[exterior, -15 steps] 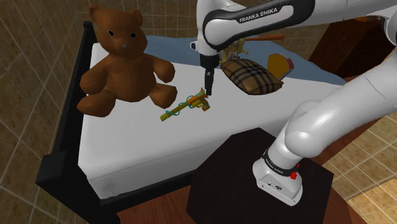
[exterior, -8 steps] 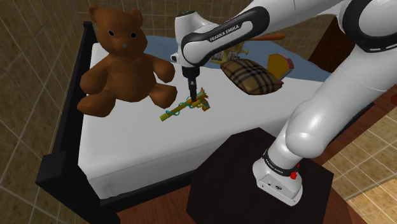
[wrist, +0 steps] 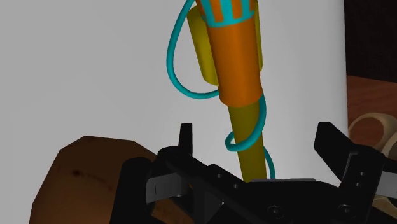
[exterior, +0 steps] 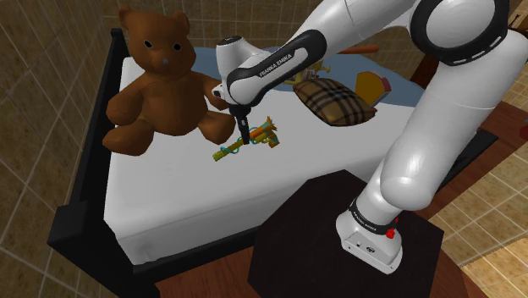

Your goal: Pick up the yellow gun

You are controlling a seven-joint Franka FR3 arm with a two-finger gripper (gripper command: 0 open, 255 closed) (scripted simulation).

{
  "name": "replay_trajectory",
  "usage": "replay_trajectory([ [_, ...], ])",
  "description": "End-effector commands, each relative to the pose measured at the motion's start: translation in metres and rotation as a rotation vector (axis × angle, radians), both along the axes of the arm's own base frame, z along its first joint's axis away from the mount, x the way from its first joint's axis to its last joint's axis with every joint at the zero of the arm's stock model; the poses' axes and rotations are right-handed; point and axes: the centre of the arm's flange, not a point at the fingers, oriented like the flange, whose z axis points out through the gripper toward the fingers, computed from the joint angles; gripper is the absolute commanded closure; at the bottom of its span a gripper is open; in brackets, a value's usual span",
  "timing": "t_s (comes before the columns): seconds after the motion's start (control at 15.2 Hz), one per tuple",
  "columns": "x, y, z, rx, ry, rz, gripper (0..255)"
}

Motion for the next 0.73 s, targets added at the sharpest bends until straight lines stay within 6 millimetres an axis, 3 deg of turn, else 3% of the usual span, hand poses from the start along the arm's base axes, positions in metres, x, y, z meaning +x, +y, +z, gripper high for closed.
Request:
replay_trajectory([
  [0.0,0.001,0.0,-0.01,0.0,-0.001,0.002,0],
  [0.26,0.001,0.0,-0.024,0.0,-0.001,0.002,0],
  [0.33,0.001,0.0,-0.024,0.0,-0.001,0.002,255],
  [0.66,0.001,0.0,-0.024,0.0,-0.001,0.002,255],
])
